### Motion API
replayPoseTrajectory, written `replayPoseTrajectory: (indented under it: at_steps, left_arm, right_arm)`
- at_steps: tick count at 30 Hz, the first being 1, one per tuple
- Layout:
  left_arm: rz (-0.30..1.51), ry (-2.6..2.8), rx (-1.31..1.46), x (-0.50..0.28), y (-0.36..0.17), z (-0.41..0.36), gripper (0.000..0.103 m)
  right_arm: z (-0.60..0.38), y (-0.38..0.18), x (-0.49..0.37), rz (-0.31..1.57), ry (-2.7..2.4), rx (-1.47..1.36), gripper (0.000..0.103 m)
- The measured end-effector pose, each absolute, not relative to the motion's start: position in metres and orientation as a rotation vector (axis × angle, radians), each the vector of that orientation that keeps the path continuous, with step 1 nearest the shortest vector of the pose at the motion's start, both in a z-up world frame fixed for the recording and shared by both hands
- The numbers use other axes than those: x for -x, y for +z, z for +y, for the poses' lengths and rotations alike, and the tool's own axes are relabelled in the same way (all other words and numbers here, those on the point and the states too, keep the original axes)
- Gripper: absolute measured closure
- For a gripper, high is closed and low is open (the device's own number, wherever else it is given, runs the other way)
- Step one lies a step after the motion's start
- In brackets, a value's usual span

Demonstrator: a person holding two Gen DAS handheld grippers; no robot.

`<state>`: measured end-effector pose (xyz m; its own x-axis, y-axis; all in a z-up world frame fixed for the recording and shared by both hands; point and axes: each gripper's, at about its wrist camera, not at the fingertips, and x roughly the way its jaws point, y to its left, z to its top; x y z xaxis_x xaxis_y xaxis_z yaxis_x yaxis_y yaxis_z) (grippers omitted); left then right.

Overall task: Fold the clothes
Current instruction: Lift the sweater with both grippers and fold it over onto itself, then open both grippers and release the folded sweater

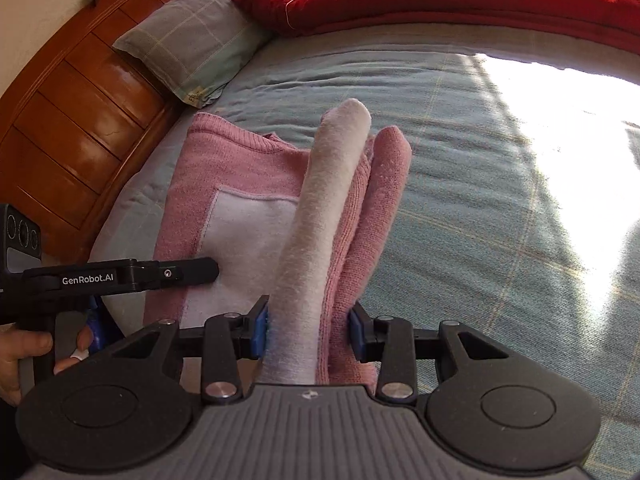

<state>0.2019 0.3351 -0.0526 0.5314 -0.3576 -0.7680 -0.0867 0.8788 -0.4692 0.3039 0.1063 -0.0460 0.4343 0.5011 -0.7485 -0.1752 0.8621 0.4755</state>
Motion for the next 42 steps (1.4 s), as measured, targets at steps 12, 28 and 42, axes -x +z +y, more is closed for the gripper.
replayPoseTrajectory:
  at_steps: [12,28,42]
  left_arm:
    - [1.001,-0.12,0.478,-0.231,-0.069,0.39,0.054]
    - [1.049,-0.103,0.465,-0.259,-0.113,0.412,0.053]
    - [1.036,-0.104,0.492,-0.271,-0.13,0.425,0.046]
  right_arm:
    - [0.165,-0.062,-0.33,1.037,0.439,-0.346,0.059]
    - [0.181,-0.104,-0.347,1.077,0.392,-0.437,0.058]
    - [0.173,-0.123,-0.343,1.126,0.36,-0.475,0.051]
